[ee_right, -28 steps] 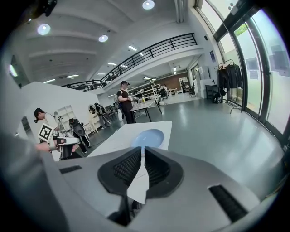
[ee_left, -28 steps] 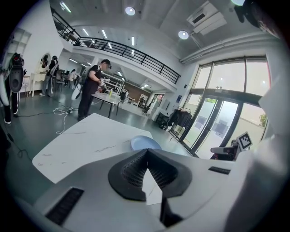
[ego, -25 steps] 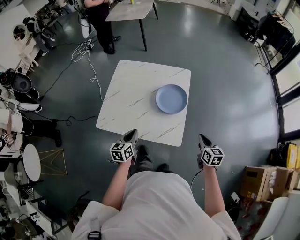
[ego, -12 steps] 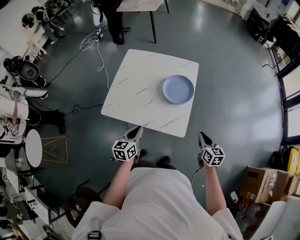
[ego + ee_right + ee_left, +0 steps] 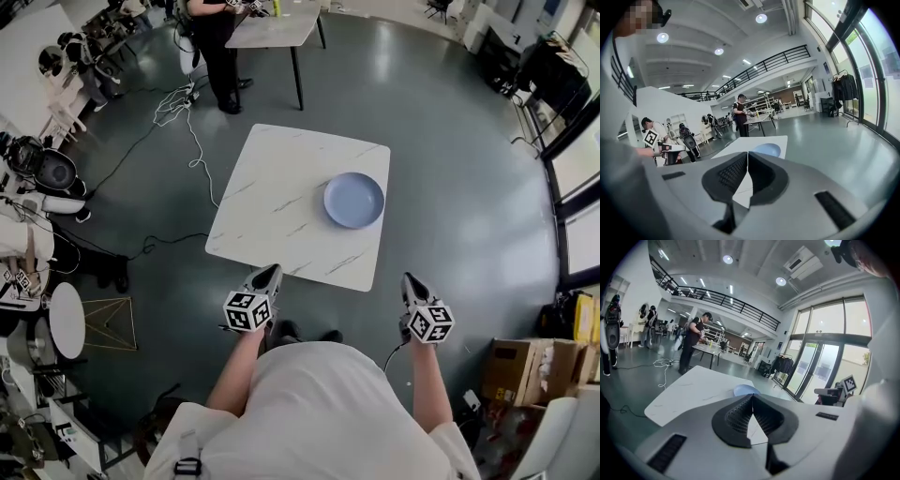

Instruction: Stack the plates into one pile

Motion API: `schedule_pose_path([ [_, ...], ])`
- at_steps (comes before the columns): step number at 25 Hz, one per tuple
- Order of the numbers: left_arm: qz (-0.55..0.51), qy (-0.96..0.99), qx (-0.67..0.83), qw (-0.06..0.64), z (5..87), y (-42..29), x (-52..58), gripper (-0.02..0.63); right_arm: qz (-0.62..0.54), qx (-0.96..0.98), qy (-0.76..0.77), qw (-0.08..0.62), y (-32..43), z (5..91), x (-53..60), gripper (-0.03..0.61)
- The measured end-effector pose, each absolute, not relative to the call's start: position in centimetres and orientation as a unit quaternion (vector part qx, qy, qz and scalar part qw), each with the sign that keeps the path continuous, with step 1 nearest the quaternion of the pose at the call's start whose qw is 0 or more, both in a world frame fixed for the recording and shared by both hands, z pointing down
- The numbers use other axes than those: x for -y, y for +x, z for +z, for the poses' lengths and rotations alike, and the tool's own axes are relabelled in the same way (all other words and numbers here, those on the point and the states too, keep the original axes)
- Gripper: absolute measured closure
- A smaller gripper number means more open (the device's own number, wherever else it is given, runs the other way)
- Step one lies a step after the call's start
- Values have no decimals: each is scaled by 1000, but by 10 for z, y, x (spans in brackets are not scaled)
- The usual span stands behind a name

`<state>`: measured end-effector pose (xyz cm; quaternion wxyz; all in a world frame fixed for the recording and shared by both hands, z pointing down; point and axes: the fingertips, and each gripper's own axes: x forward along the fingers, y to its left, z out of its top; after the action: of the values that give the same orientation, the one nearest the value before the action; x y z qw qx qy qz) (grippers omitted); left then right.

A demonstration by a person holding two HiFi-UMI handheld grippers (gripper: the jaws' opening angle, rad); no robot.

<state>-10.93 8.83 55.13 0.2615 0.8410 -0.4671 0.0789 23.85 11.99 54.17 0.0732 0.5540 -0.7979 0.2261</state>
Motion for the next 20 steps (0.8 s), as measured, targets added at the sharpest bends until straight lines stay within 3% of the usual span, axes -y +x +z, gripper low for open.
schedule_pose_path([
  [20,89,856,444,249,541,-108,-68,600,220,797,559,59,226,524,-109,551],
])
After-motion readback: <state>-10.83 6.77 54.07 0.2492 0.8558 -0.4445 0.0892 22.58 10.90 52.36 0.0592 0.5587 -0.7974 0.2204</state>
